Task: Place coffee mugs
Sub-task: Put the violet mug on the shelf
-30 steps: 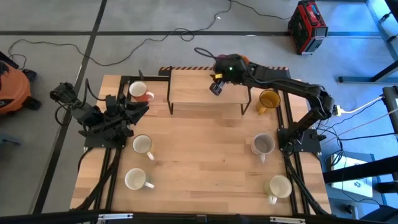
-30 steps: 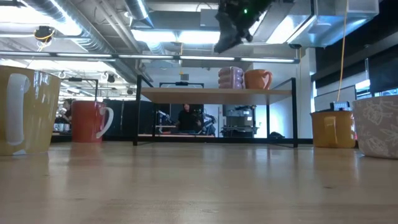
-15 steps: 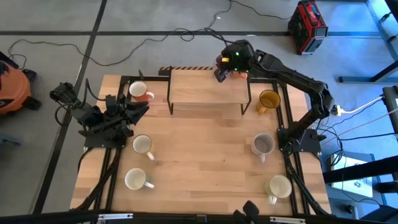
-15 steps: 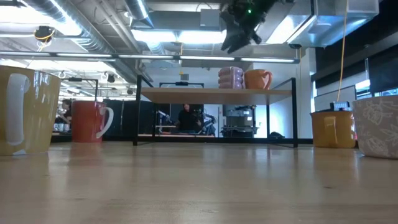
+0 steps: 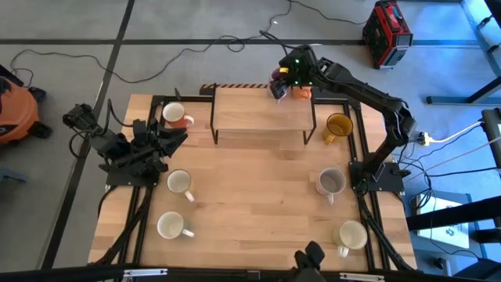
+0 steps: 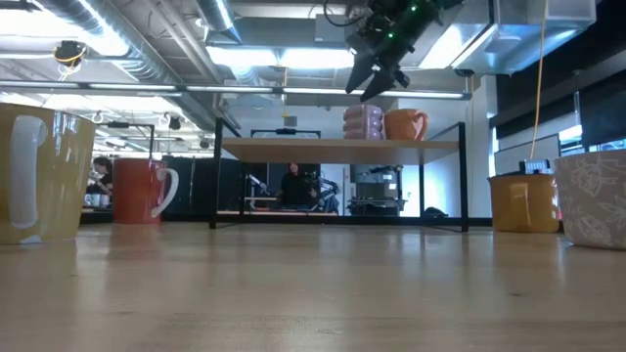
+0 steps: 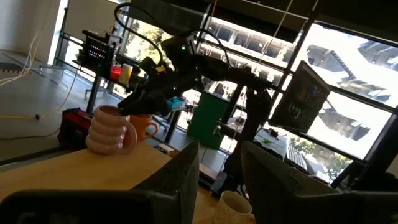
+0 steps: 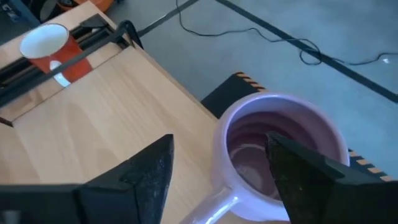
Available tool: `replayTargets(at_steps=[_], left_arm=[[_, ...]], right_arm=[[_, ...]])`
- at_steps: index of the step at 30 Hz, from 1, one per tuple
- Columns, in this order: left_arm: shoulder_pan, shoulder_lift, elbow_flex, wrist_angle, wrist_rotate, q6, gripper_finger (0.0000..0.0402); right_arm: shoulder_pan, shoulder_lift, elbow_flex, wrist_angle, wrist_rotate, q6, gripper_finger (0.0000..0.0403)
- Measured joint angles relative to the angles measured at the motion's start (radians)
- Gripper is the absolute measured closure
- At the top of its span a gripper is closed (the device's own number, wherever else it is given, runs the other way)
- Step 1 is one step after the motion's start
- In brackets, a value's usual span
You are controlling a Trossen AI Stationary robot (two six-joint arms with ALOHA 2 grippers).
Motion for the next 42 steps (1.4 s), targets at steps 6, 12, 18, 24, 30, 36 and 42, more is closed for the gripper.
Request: replayTargets(at_steps=[6, 12, 18, 24, 30, 36, 42], left_arm=[[0.0, 0.0, 0.0, 0.0, 0.0, 0.0, 0.0288], [0.0, 0.0, 0.0, 0.0, 0.0, 0.0, 0.0288], [0.0, 0.0, 0.0, 0.0, 0.0, 0.0, 0.0288], [0.0, 0.0, 0.0, 0.0, 0.0, 0.0, 0.0288], [0.0, 0.0, 0.0, 0.0, 0.0, 0.0, 0.0288], [0.0, 0.0, 0.0, 0.0, 0.0, 0.0, 0.0288], [0.0, 0.0, 0.0, 0.0, 0.0, -0.003, 0.0288]], right_arm=[[0.0, 0.017, 0.0, -0.007, 0.037, -0.046, 0.0178], [0.003, 0.054, 0.0, -0.012, 0.037, -0.066, 0.0187], [0.003, 0.056, 0.0, -0.028, 0.037, -0.071, 0.0204], [0.003, 0.055, 0.003, -0.072, 0.034, -0.086, 0.0229], [0.004, 0.056, 0.002, -0.098, 0.018, -0.091, 0.0261], [0.004, 0.056, 0.002, -0.101, 0.018, -0.094, 0.0307], [0.003, 0.056, 0.001, -0.104, 0.02, -0.111, 0.0379]])
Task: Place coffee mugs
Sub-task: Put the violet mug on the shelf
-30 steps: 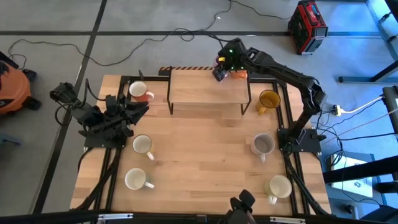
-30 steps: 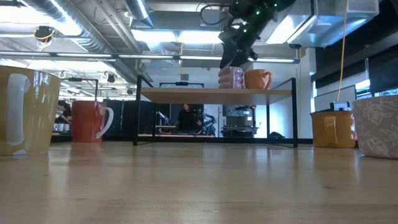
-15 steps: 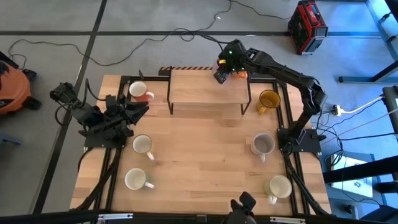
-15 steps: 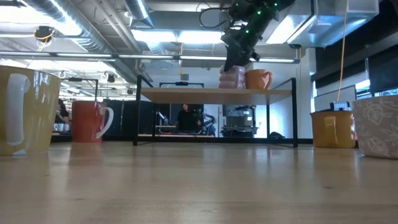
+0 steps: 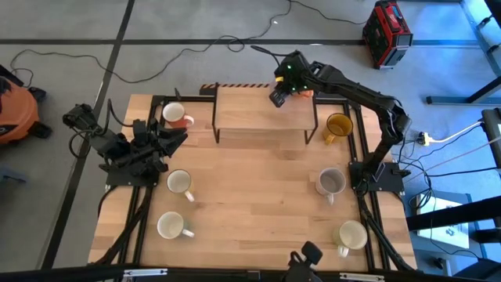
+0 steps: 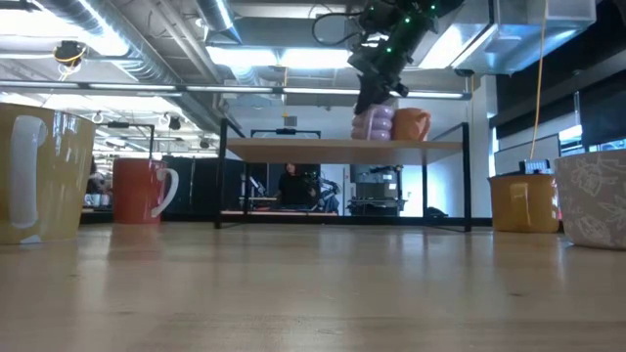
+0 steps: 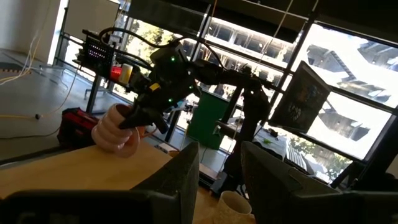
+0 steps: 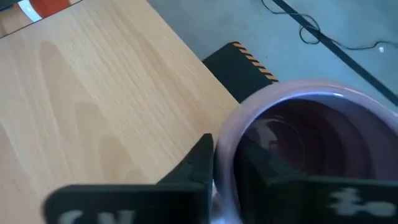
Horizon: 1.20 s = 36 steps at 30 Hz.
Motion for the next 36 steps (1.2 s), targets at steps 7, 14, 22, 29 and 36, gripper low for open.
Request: replayTargets(at_steps=[7, 14, 22, 29, 36], left_arm=[[0.0, 0.0, 0.0, 0.0, 0.0, 0.0, 0.0288], [0.0, 0.0, 0.0, 0.0, 0.0, 0.0, 0.0288], [0.0, 0.0, 0.0, 0.0, 0.0, 0.0, 0.0288], [0.0, 0.0, 0.0, 0.0, 0.0, 0.0, 0.0288], [0.0, 0.0, 0.0, 0.0, 0.0, 0.0, 0.0288]], right_arm=[[-0.001, 0.0, 0.0, 0.002, -0.003, -0.006, 0.0373], [0.0, 0.0, 0.0, 0.002, -0.006, -0.007, 0.0391], [0.0, 0.0, 0.002, -0.002, -0.008, -0.006, 0.0387], [0.013, 0.003, 0.058, -0.033, -0.011, -0.003, 0.0389], [0.013, 0.002, 0.071, -0.053, -0.01, -0.004, 0.0391]])
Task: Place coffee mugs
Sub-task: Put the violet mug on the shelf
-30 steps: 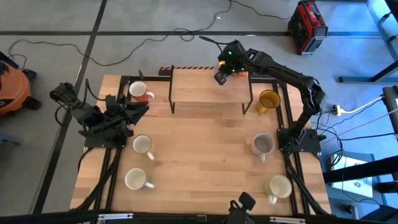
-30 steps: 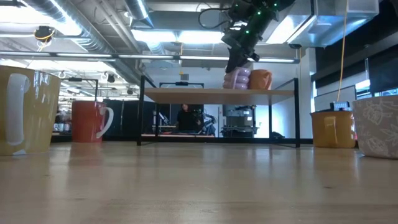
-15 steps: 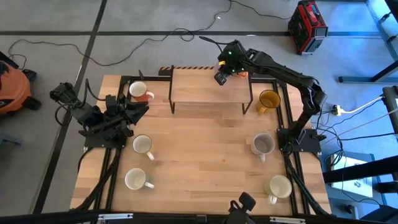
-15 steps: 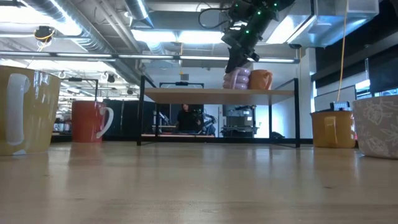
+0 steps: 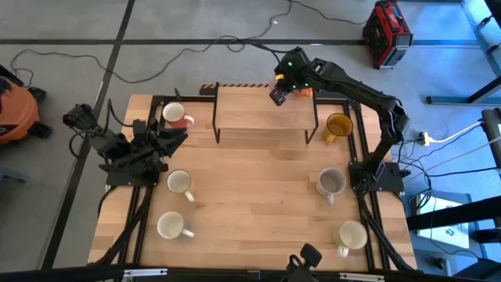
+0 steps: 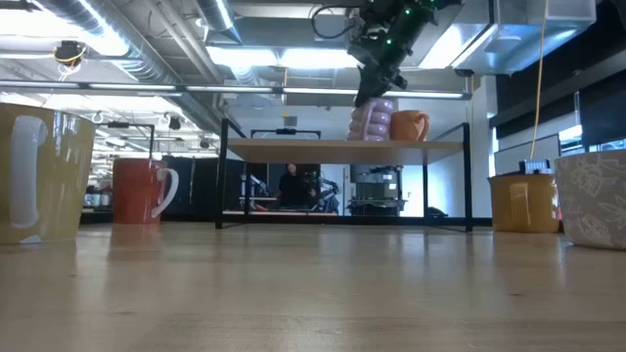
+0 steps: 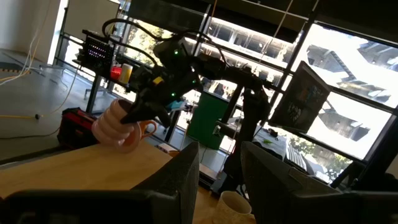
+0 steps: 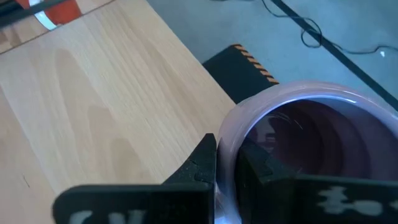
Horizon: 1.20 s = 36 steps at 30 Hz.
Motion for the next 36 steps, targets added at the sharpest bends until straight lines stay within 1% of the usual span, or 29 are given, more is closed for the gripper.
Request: replayTargets(at_steps=[7, 12, 28, 31, 36], left_arm=[[0.0, 0.0, 0.0, 0.0, 0.0, 0.002, 0.0288], [0.0, 0.0, 0.0, 0.0, 0.0, 0.003, 0.0288], [0.0, 0.0, 0.0, 0.0, 0.0, 0.003, 0.0288], [0.0, 0.0, 0.0, 0.0, 0.0, 0.003, 0.0288], [0.0, 0.0, 0.0, 0.0, 0.0, 0.002, 0.0288]], right_arm=[[0.028, 0.0, 0.0, -0.001, -0.005, -0.001, 0.039], [0.04, 0.0, 0.0, -0.037, -0.037, 0.006, 0.0389], [0.039, 0.0, 0.002, -0.097, -0.052, 0.038, 0.0386], [0.039, 0.0, 0.002, -0.1, -0.052, 0.05, 0.0371], [0.039, 0.0, 0.002, -0.1, -0.052, 0.054, 0.0332]])
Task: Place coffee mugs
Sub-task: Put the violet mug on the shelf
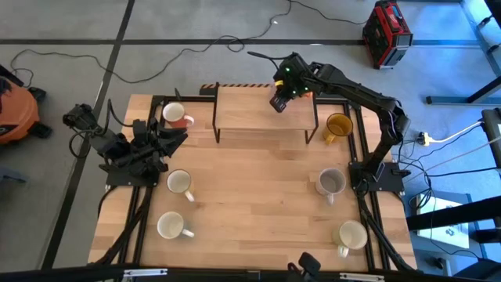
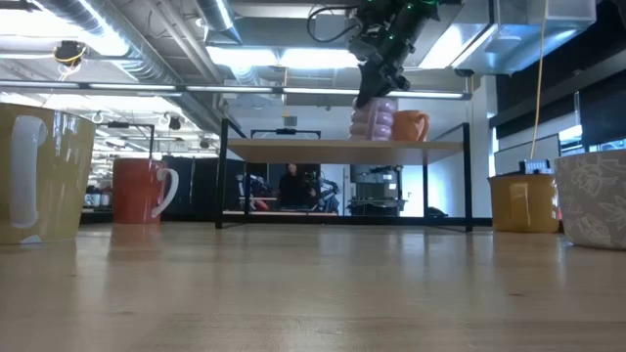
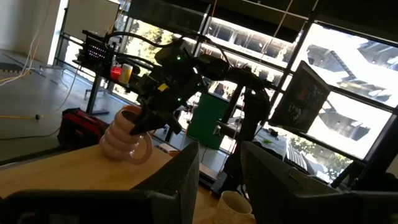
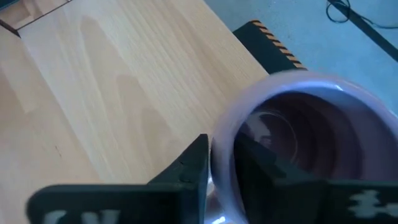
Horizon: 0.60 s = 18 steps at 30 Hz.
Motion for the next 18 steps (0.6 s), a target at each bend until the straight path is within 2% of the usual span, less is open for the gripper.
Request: replayTargets(at_steps=[8, 18], left_arm=[[0.0, 0.0, 0.0, 0.0, 0.0, 0.0, 0.0288], [0.0, 0.0, 0.0, 0.0, 0.0, 0.0, 0.0288]], right_arm=[[0.0, 0.0, 0.0, 0.0, 0.009, 0.001, 0.0288], [0.0, 0.002, 0.0, 0.059, 0.054, 0.043, 0.0283]])
